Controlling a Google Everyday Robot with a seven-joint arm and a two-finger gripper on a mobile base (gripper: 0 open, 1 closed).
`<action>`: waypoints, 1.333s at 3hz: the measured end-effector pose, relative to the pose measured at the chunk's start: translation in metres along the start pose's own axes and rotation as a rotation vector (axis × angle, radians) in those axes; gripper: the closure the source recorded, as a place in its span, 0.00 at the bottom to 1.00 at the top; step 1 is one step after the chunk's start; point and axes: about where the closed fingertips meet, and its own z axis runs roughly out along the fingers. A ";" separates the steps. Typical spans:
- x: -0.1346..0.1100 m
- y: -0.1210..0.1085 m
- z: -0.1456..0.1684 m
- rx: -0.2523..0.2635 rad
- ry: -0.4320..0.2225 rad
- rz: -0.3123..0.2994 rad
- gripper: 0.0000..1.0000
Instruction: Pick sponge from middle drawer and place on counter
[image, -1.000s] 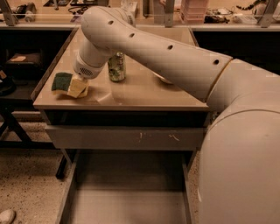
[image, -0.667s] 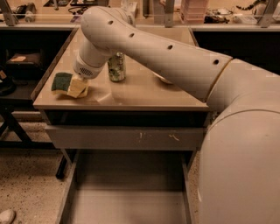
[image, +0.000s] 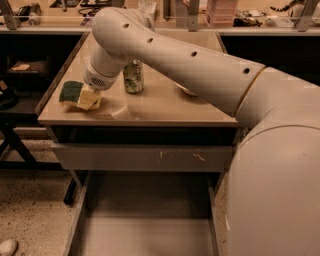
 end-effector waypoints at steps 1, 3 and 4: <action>0.000 0.000 0.000 0.000 0.000 0.000 0.12; 0.000 0.000 0.000 0.000 0.000 0.000 0.00; -0.010 -0.001 -0.003 -0.002 0.003 -0.020 0.00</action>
Offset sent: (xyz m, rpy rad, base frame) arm 0.0000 0.0000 0.0000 0.0000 0.0000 0.0000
